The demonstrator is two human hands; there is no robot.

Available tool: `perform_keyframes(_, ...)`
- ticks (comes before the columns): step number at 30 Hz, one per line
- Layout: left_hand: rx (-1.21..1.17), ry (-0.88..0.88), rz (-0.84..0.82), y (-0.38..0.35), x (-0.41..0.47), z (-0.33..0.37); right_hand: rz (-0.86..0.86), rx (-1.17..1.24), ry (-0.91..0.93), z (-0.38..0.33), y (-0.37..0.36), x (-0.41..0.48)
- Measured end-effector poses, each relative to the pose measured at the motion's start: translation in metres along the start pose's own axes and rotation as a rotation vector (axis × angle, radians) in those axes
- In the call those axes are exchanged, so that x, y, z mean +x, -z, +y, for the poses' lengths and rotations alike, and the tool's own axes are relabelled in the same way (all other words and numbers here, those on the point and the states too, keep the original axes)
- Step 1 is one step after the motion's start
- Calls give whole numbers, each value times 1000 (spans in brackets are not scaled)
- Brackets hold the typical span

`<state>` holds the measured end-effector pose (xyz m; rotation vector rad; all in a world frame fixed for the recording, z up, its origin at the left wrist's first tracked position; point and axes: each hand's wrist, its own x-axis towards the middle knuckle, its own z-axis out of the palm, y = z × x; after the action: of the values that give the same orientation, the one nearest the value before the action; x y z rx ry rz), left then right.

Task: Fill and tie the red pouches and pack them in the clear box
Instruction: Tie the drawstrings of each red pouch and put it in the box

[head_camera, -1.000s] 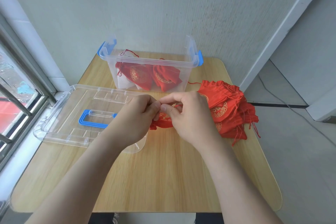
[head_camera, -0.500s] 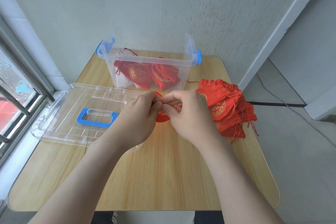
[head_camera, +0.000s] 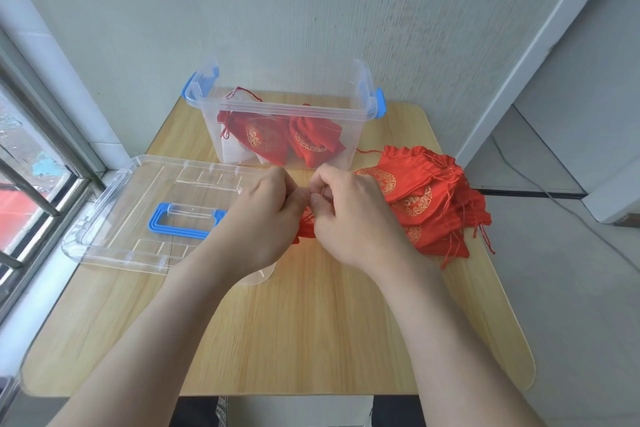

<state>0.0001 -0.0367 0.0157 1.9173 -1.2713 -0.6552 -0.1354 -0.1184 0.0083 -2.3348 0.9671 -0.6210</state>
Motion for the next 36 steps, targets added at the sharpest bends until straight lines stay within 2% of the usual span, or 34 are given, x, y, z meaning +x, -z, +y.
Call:
perform_keyframes(3,-24,-31,57,1,2,1,41,51,-54,-2,-1,1)
perform_keyframes(10,12,-143,21,7,2,-3,41,91,-159,-1,3,1)
perform_keyframes(18,27,-76,45,10,-1,-1,-5,92,-187,-2,2,3)
perform_keyframes(24,66,-57,-83,12,-4,2,-21,427,-245,-7,13,2)
perform_keyframes(28,96,-65,-170,12,-7,6,58,498,-332,-7,12,2)
perform_keyframes(32,60,-44,-263,12,-12,15,64,524,-404,-7,11,3)
perform_keyframes(36,-44,14,-256,12,-12,19,72,657,-521,-8,15,5)
